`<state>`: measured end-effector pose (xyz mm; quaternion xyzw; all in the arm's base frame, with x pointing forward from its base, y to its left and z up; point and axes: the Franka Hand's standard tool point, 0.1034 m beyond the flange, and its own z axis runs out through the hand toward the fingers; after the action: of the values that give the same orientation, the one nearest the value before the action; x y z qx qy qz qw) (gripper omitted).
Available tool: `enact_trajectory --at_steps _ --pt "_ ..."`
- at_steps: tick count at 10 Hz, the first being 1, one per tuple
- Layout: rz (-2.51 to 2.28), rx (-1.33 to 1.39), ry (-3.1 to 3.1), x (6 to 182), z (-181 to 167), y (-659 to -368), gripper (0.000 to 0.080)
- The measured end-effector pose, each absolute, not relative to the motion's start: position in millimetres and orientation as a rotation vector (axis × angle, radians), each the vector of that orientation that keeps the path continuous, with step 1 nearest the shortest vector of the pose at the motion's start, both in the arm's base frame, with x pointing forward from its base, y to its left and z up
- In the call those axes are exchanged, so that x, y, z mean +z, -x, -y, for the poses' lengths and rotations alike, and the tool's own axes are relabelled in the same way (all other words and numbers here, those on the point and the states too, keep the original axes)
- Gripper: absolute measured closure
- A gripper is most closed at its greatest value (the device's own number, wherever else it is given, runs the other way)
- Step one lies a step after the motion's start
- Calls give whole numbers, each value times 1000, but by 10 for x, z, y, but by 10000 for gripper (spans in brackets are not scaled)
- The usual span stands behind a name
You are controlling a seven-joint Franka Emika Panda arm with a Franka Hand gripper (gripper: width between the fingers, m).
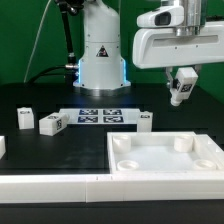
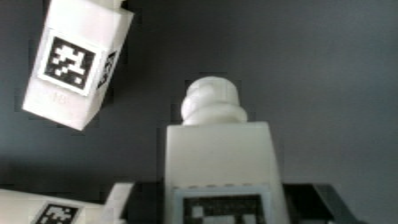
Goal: Assemble one leg
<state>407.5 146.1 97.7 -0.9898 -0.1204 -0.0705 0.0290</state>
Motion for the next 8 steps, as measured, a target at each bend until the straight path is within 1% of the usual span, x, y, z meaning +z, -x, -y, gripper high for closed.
enact_trajectory --at_steps 1,3,4,8 --pt "404 -203 3056 994 -1387 -4152 512" --pt "437 -242 3048 1099 -1286 -4469 512" --pt "459 -250 3047 1131 -1245 -4539 512" --pt "457 -243 3046 1119 -1235 -4525 512"
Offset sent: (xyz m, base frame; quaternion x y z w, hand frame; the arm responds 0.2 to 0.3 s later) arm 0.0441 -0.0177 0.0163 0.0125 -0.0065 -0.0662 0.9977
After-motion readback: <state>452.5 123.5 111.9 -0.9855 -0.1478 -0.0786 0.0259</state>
